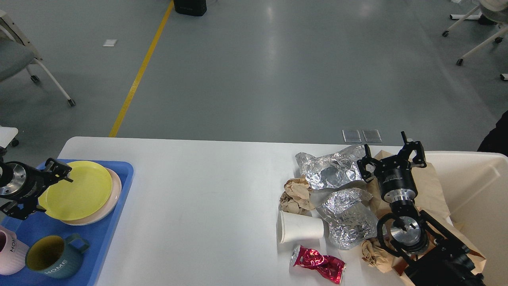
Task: Tidy desktop
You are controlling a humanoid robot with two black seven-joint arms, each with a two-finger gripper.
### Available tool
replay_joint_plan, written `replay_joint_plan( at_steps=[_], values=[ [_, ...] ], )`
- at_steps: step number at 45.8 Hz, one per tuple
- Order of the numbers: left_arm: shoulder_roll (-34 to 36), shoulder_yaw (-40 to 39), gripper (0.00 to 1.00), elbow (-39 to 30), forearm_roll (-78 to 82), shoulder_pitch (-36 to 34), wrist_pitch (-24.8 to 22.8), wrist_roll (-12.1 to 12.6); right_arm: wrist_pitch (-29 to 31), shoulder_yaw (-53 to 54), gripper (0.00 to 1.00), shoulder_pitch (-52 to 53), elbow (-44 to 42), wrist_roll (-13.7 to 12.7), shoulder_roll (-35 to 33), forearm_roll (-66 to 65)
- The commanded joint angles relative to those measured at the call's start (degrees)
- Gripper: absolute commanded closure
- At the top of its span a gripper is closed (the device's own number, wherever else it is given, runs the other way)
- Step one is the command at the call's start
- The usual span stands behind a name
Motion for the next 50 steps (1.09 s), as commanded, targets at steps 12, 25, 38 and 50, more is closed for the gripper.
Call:
replay_joint_plan(
  at_steps=[12, 25, 38, 50],
  values=[
    [6.33, -34.83, 0.03, 0.97, -0.1, 1.78, -7.03, -1.06, 0.0, 0.0, 0.0, 0.02, 0.0, 0.0, 0.0, 0.0],
    [-0.6, -77.9, 0.03, 2.81, -0.01, 16.98, -4.76, -3.08, 0.0, 0.0, 0.0, -0.07, 0.0, 0.0, 0.0, 0.0],
    [-6.86, -96.63, 0.03, -9.21, 2.27, 32.97, 4.92, -13.44, 0.0, 0.0, 0.0, 0.02, 0.0, 0.0, 0.0, 0.0],
    [-13.79, -119.74, 0.03, -24.59, 11.67, 53.18, 5.71, -15.91, 0.0, 0.0, 0.0, -0.07, 0.0, 0.0, 0.0, 0.0]
  ],
)
